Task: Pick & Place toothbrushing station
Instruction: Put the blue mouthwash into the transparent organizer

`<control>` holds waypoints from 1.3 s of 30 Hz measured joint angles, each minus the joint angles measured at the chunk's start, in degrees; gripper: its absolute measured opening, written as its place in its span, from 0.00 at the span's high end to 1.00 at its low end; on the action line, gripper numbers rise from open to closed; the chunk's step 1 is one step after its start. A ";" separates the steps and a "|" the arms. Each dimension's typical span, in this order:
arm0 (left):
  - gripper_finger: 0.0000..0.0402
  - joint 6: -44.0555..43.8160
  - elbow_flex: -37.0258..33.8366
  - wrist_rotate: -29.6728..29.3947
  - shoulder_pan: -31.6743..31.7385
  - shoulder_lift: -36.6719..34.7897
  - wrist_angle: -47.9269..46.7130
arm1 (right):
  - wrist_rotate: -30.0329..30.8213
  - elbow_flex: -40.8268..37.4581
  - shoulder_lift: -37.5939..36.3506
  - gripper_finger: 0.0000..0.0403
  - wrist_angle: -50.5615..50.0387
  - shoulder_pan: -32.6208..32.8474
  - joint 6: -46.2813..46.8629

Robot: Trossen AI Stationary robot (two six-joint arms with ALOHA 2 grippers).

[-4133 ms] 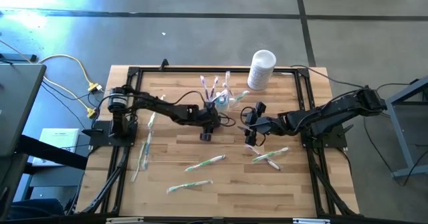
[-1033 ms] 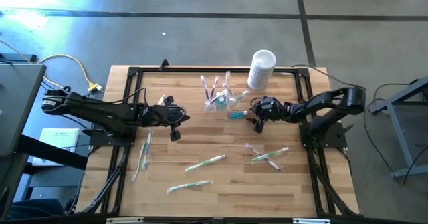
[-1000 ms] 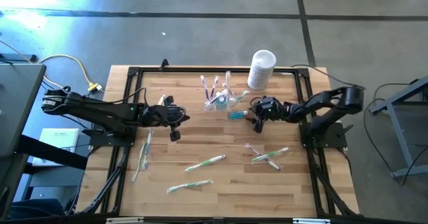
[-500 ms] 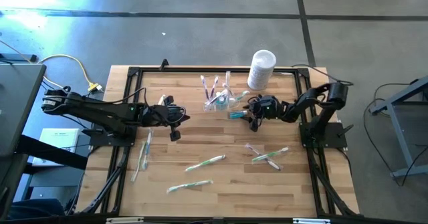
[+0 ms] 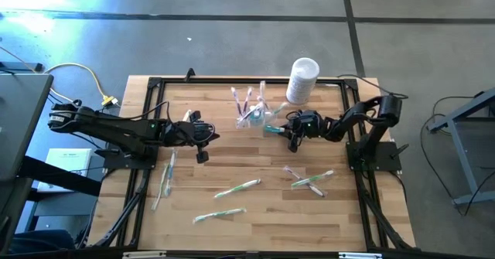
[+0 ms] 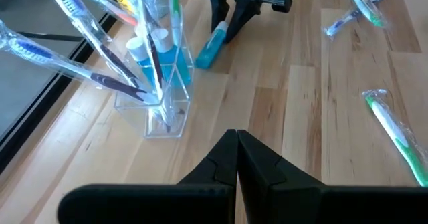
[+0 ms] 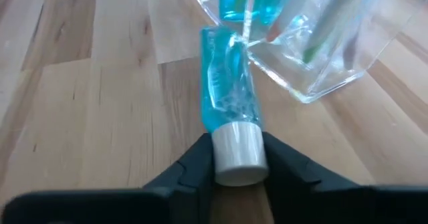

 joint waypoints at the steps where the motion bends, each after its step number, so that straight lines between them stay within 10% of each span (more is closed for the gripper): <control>1: 1.00 0.00 0.00 0.02 0.00 0.00 -0.23 | 0.00 -0.02 -0.02 0.79 0.00 0.00 -0.01; 13: 1.00 -0.24 0.00 0.15 0.00 0.00 -1.28 | 3.51 -0.42 -10.79 0.79 -11.44 6.22 7.68; 23: 1.00 -0.29 0.02 0.22 -0.02 0.00 -3.84 | 13.96 12.97 -27.82 0.79 -44.01 18.26 13.74; 39: 1.00 -3.02 0.07 3.03 -2.05 0.00 -10.19 | 29.65 46.50 -14.78 0.78 -83.13 19.85 9.77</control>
